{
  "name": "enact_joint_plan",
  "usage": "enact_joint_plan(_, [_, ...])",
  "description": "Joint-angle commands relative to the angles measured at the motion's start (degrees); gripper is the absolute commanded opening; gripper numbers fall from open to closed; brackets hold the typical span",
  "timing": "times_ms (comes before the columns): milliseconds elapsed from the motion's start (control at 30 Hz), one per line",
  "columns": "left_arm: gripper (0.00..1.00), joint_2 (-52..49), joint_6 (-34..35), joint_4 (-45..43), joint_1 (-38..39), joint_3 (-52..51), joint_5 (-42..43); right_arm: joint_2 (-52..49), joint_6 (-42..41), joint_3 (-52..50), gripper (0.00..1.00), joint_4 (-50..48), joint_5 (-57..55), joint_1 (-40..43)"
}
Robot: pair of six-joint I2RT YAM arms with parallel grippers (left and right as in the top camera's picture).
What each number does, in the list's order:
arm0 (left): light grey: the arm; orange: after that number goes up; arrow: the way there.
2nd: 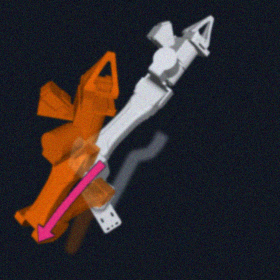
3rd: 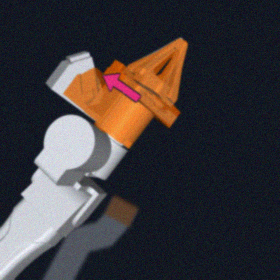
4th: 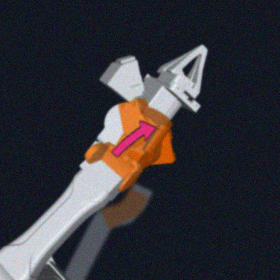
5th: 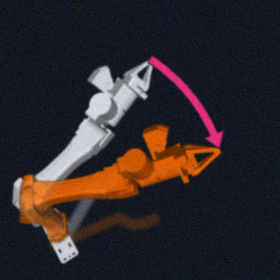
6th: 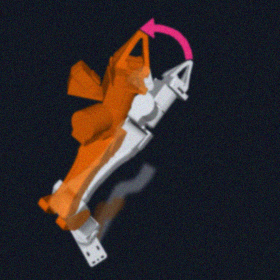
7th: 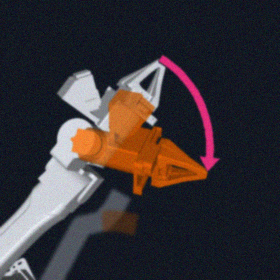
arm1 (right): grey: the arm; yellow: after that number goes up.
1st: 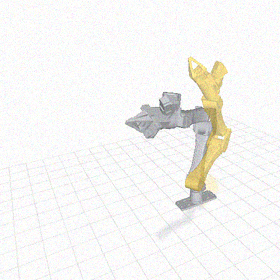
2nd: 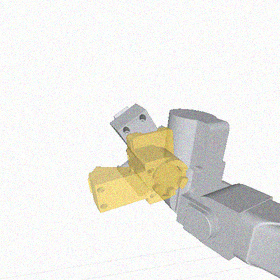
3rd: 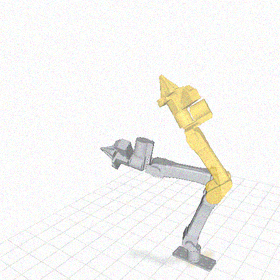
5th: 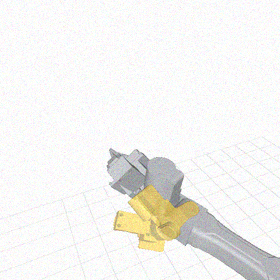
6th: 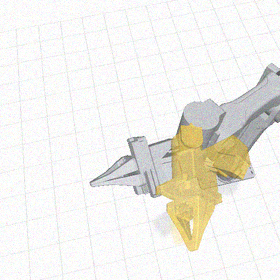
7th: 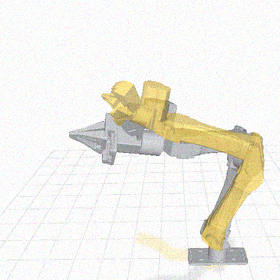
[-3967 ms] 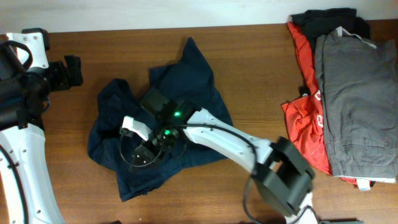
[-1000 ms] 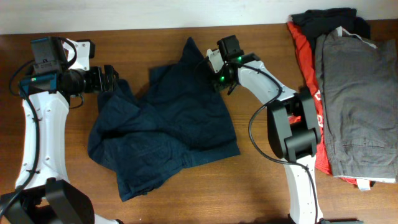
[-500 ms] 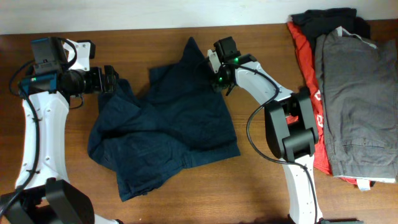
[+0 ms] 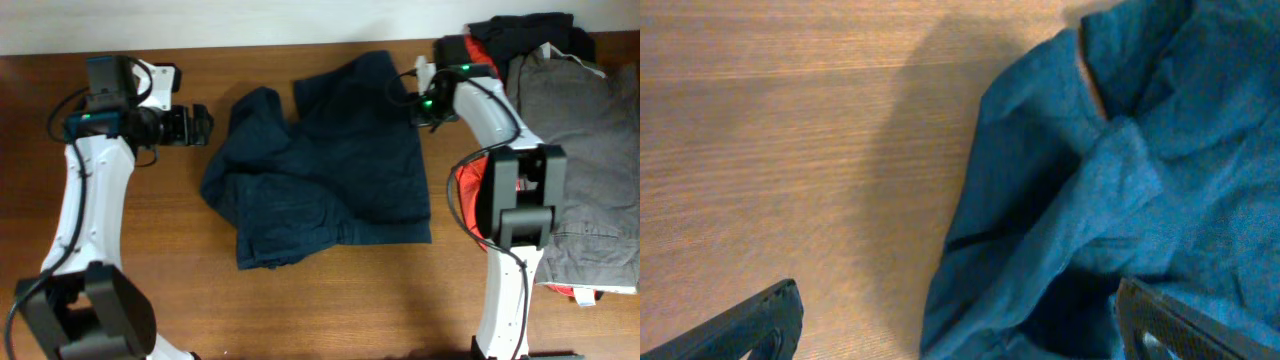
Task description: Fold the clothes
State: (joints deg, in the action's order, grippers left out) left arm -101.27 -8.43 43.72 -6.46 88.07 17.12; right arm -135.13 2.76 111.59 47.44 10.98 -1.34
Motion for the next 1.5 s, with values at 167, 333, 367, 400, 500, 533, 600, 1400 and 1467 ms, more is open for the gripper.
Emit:
enact_joint_plan(167, [0.99, -6.0, -5.2, -8.0, 5.3, 0.5, 4.0, 3.0, 1.9, 1.2, 0.48, 3.9, 8.6, -1.5])
enact_joint_plan(333, [0.99, -8.2, -9.0, -11.2, 8.6, 0.5, 4.1, 3.0, 1.9, 1.1, 0.49, 5.6, 8.5, -3.7])
enact_joint_plan(367, [0.98, -8.6, -9.6, -11.1, 9.2, 0.5, 4.1, 3.0, 1.9, 1.1, 0.48, 5.8, 8.5, -4.1])
enact_joint_plan(400, [0.98, -9.1, -10.3, -11.0, 9.7, 0.5, 4.1, 3.0, 1.9, 1.1, 0.48, 5.8, 8.5, -4.4])
enact_joint_plan(500, [0.98, -11.2, -12.1, -10.1, 11.1, 0.5, 4.1, 3.0, 1.9, 1.1, 0.49, 5.9, 8.5, -5.2])
enact_joint_plan(533, [0.98, -12.0, -13.0, -9.7, 11.6, 0.5, 4.1, 3.0, 1.9, 1.1, 0.49, 5.9, 8.5, -5.4])
enact_joint_plan(600, [0.95, -13.6, -14.2, -9.0, 12.4, 0.5, 3.9, 3.0, 1.9, 1.1, 0.49, 5.9, 8.5, -5.5])
enact_joint_plan(1400, [0.01, -12.5, 11.7, -5.2, 3.6, 11.2, -27.8, 2.6, 1.9, 0.8, 0.49, 5.9, 8.3, -5.4])
enact_joint_plan(1467, [0.01, -12.5, 11.9, -5.1, 1.6, 11.2, -29.0, 2.6, 1.9, 0.8, 0.49, 5.9, 8.3, -5.4])
